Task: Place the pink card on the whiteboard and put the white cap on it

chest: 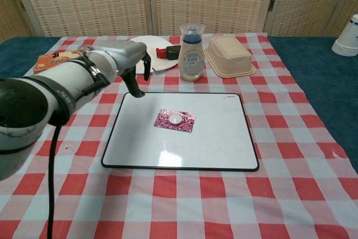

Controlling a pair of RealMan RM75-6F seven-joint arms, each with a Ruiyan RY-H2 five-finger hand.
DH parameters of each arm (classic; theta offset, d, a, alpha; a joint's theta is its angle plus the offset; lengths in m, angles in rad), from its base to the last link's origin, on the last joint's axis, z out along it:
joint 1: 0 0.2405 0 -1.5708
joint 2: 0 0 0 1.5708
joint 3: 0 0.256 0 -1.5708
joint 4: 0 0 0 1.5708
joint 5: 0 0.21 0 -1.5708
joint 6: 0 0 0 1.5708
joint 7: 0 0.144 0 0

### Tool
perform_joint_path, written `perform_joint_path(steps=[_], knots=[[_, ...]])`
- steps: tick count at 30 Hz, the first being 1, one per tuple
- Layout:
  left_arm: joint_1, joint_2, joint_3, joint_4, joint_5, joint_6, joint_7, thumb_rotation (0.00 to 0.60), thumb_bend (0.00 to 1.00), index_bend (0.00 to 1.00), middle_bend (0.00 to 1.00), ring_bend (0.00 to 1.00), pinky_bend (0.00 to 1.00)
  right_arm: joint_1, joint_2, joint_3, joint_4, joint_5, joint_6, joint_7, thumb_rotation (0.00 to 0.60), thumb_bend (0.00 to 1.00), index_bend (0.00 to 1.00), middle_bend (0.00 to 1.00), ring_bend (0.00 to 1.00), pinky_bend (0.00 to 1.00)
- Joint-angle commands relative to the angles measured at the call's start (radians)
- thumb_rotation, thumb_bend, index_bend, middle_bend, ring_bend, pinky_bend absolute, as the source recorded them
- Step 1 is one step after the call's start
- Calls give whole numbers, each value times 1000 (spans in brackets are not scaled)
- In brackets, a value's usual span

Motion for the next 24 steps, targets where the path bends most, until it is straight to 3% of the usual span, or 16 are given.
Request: perform_joint_path(steps=[1,5,7,10,12,13,15,18,24], knots=[[93,147,34,-116,34,34,-50,600,250,483,1000,1000,1000,3,-1,2,1,7,-8,-1,600,0,73,35,0,0],[204,305,93,-247,119,64,-149,600,242,449,987,983,992,8,-5,4,-1,13,-20,-11,600,0,73,35,0,0],[263,371,130,-306,180,88,-211,600,231,360,873,882,936,8,-8,3,-2,12,-22,-19,600,0,73,35,0,0],[357,436,188,-353,302,144,-334,600,213,192,529,577,755,9,-12,2,-4,13,-26,-31,600,0,73,35,0,0],[420,460,235,-338,428,171,-459,600,194,69,267,319,550,8,-13,3,-4,16,-25,-35,600,0,73,35,0,0],[447,466,256,-319,482,188,-511,600,186,26,168,209,444,7,-13,3,-5,16,-24,-36,600,0,73,35,0,0],[502,466,294,-260,584,231,-615,600,177,0,63,77,308,6,-12,5,-5,17,-19,-34,600,0,73,35,0,0],[561,470,335,-212,623,247,-684,600,159,0,3,2,186,6,-10,7,-4,16,-15,-16,600,0,73,35,0,0],[635,467,363,-108,656,236,-790,600,145,0,0,0,50,1,-9,12,-7,22,-4,-22,600,0,73,35,0,0]])
